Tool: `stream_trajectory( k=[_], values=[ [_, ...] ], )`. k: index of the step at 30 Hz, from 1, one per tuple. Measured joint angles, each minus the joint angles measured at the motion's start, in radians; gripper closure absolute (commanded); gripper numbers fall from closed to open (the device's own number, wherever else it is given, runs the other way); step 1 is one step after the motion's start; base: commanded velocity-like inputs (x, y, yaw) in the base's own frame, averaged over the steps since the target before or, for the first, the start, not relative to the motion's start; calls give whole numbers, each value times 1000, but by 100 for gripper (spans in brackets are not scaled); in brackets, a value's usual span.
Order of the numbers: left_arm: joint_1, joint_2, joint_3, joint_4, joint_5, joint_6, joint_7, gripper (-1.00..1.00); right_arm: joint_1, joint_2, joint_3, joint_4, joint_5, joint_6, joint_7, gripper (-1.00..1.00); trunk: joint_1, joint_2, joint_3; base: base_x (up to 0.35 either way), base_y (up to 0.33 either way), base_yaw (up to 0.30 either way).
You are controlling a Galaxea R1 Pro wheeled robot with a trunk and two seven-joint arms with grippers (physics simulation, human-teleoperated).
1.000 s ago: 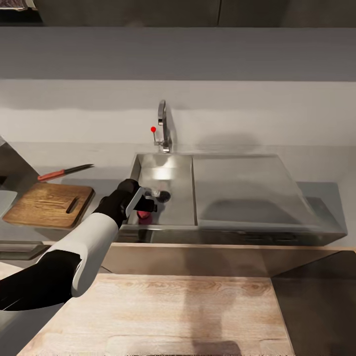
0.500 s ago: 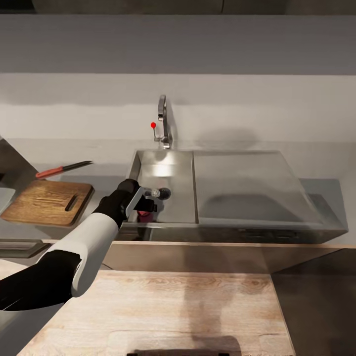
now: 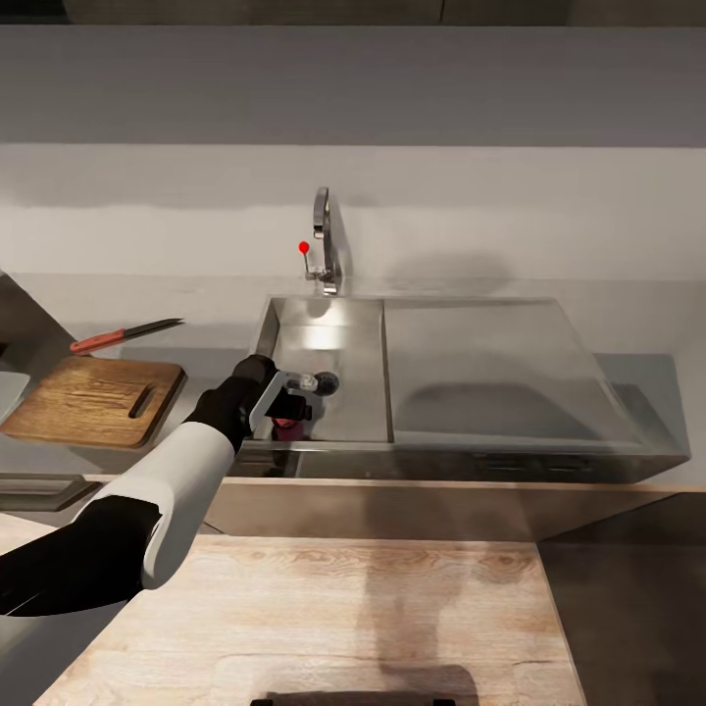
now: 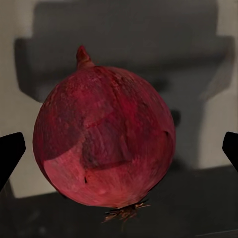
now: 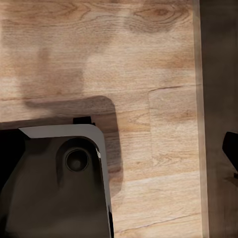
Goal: In the kitchen, take the Vidalia onion out of the sink, dice it on the chopping board with the paring knife, put the diced onion into the bowl on the countertop, then place both the paring knife and the chopping board into the sink.
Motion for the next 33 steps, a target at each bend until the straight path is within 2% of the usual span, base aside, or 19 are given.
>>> stream_trajectory(
  k=[8,9,21,22,33],
  values=[
    [0,0,0,0,-1,0,0,-100,0,0,0,0,0,0,0,-100,0,0,0,0,0,0],
    [0,0,0,0,-1,-1,0,100,0,0,0,0,-1,0,0,-100,0,0,0,0,0,0],
    [0,0,1,0,13,-2,0,100,0,0,0,0,-1,0,0,-100,0,0,0,0,0,0],
    [0,0,0,1,-1,-1,1,100,0,0,0,0,-1,0,0,-100,0,0,0,0,0,0],
    [0,0,0,2,1,-1,2,100,0,0,-1,0,-2,0,-1,-100,0,0,16,0,0,0]
  ],
)
